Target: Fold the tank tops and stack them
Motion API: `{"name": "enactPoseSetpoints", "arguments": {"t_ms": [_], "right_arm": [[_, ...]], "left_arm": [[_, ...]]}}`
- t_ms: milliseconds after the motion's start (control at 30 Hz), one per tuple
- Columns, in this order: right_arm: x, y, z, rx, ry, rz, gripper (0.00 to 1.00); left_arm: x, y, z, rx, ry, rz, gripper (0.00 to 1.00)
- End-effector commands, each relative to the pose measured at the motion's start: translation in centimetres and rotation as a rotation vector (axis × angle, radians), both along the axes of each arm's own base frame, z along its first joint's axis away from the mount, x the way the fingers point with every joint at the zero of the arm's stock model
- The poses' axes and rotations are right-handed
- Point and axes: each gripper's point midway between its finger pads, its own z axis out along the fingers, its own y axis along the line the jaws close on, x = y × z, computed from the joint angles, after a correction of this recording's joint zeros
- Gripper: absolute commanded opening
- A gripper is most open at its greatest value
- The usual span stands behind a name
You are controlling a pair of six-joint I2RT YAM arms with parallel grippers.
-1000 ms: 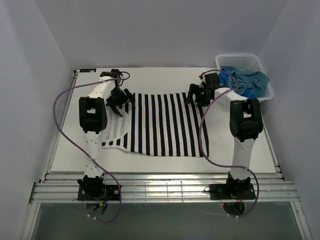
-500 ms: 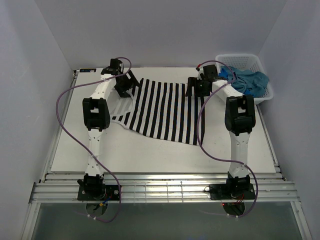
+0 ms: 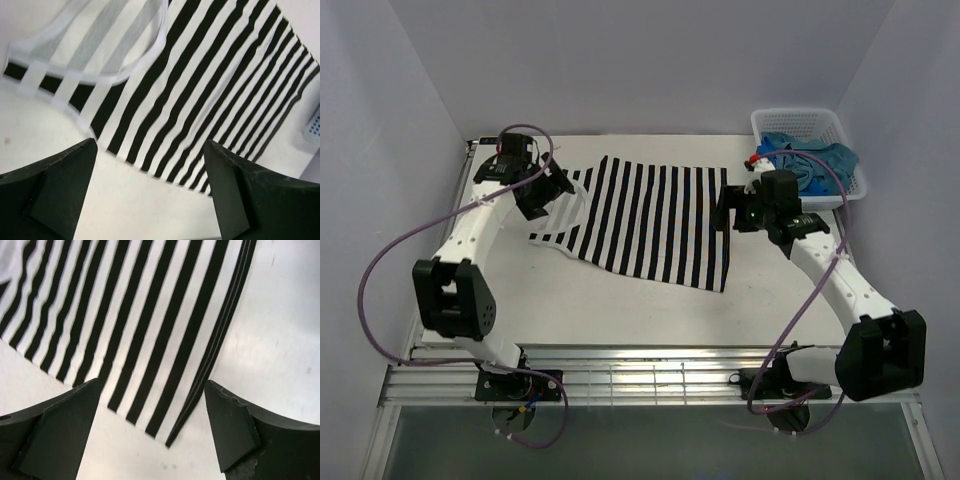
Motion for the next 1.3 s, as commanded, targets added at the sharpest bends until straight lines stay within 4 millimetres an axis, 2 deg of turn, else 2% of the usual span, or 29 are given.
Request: {"name": "enactPoseSetpoints", "arguments": {"t_ms": [0, 33, 67, 100, 133, 167, 267, 400, 467, 633, 667, 800, 867, 900, 933, 1000, 1033, 1167, 1200, 1267], "right_arm": [[-4.1, -0.9, -3.6, 0.043, 0.093, -0.07, 0.9], [-5.1, -0.7, -3.8, 0.066, 0.104, -0.059, 0.9], [-6.0, -0.6, -3.1, 0.092, 0.085, -0.054, 0.9], [-7.2, -0.6, -4.6, 0.1, 0.121, -0.048, 0.9], [-8.0, 0.0, -4.7, 0.138, 0.134, -0.035, 0.9], [-8.5, 0.1, -4.6, 0.16, 0.126, -0.034, 0.9], [-10.3, 0.6, -6.4, 0.208, 0.173, -0.027, 0.9], [-11.7, 0.8, -8.9, 0.215, 0.237, -0.016, 0.9], [-12.1, 1.0, -10.1, 0.207, 0.275, -0.007, 0.9], [-12.9, 2.0, -12.2, 0.183, 0.34, 0.024, 0.91], [-12.9, 2.1, -12.7, 0.181, 0.354, 0.023, 0.92], [-12.7, 2.2, -13.4, 0.171, 0.36, 0.007, 0.93], [-12.7, 2.0, -13.9, 0.152, 0.375, -0.002, 0.96], [-12.6, 1.9, -14.1, 0.14, 0.378, -0.008, 0.98], [-12.7, 1.8, -14.5, 0.133, 0.393, -0.009, 1.0], [-12.8, 1.9, -14.8, 0.133, 0.406, -0.008, 0.92], [-12.8, 2.0, -15.0, 0.135, 0.419, -0.013, 0.86], [-13.0, 2.0, -15.1, 0.13, 0.447, -0.016, 0.68], [-13.0, 2.1, -15.0, 0.131, 0.451, -0.015, 0.66], [-13.2, 2.1, -14.6, 0.126, 0.45, 0.0, 0.58]], "left_arm": [[-5.9, 0.6, -0.9, -0.016, 0.041, 0.07, 0.98], [-7.6, 0.5, -2.8, -0.02, 0.082, 0.068, 0.98], [-8.4, 0.4, -3.2, -0.036, 0.089, 0.07, 0.98], [-9.1, -0.2, -3.4, -0.066, 0.1, 0.056, 0.98], [-9.4, -0.4, -3.4, -0.085, 0.087, 0.05, 0.98], [-10.4, -0.4, -4.9, -0.089, 0.122, 0.051, 0.98], [-11.4, -0.5, -7.5, -0.097, 0.187, 0.066, 0.98], [-11.1, -1.4, -9.9, -0.141, 0.214, 0.058, 0.96], [-10.9, -1.3, -11.4, -0.13, 0.25, 0.064, 0.86], [-9.1, -1.7, -12.9, -0.134, 0.27, 0.065, 0.67], [-8.9, -1.6, -13.1, -0.127, 0.274, 0.068, 0.6], [-8.1, -1.4, -14.9, -0.105, 0.309, 0.074, 0.52], [-7.6, -1.6, -15.1, -0.111, 0.312, 0.066, 0.42], [-7.6, -1.9, -15.4, -0.12, 0.324, 0.059, 0.12], [-7.2, -2.1, -15.3, -0.126, 0.319, 0.053, 0.0], [-7.3, -2.3, -15.0, -0.132, 0.319, 0.037, 0.0], [-7.2, -2.3, -14.4, -0.129, 0.309, 0.036, 0.0], [-8.9, -2.1, -12.7, -0.105, 0.355, 0.026, 0.0], [-10.6, -1.9, -12.5, -0.088, 0.425, 0.018, 0.0], [-12.4, -1.2, -11.6, -0.04, 0.529, 0.019, 0.0]]}}
